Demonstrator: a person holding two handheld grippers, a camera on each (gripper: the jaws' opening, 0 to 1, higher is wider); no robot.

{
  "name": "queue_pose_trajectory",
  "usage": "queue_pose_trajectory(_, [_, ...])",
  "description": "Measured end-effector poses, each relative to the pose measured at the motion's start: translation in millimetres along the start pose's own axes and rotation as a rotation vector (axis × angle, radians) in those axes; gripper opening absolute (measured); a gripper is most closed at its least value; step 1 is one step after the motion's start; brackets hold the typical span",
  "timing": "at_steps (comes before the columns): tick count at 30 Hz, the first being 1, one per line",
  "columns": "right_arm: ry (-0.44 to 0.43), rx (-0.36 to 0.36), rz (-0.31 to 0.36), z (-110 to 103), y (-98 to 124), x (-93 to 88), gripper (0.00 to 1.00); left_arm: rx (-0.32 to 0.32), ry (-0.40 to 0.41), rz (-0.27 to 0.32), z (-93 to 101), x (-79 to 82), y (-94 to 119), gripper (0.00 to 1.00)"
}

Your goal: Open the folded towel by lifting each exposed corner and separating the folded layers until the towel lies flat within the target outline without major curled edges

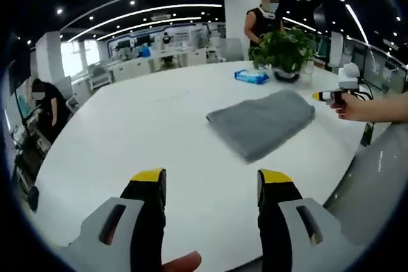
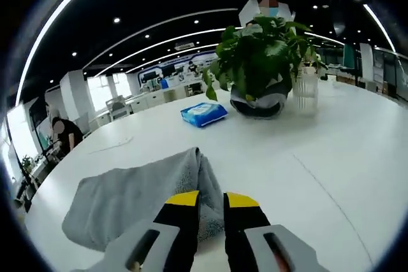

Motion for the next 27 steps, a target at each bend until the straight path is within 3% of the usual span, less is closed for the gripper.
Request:
queue_pose_trajectory(4, [-0.001,0.036,-0.001,-7.3,-2.6,-0.5,0.12,-0.062,-0.033,0.016,2.8,13.6,-25.2,0.54])
queue_pose_trajectory(9, [0.098,0.153,-0.069,-35.1,-12.9,-16.0,0.18,-0.125,-0.079,0.032,2.0,28.3,-61.1,0.52])
queue_pose_trajectory(11, [0.162,0.136,-0.108,-38.8,-17.7,-25.2,0.18,-0.151,-0.083,0.056,1.6,36.4,-75.9,0.52])
queue_pose_trajectory(15, [0.173,0.152,-0.130,-40.8,-22.9,-32.7,0.19,-0.205,-0.094,0.071,2.4,46.5,-108.6,0.51])
queue_pose_trajectory(20, [0.196,0.085,-0.152,-27.9,-23.0,-30.1,0.23,-0.249,-0.085,0.068,3.4,49.3,-142.1,0.50])
queue_pose_trajectory(22, [0.205,0.069,-0.205,-19.5,-26.2,-31.3,0.26,-0.270,-0.068,0.075,6.3,50.2,-155.6,0.50])
queue_pose_trajectory(27, [0.215,0.083,-0.247,-16.7,-29.3,-35.8,0.32,-0.325,-0.059,0.067,17.8,46.5,-188.9,0.49])
Point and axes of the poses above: the point that each gripper's makers call its tool centre point, and the gripper's own axes: y roughly backward along the fingers, z roughly to its right, x roughly out of its top, the point moved 7 cm from there along y, roughly backward along the fingers, and after that the axes turned 9 degrees about -y, right-handed, at the moved point
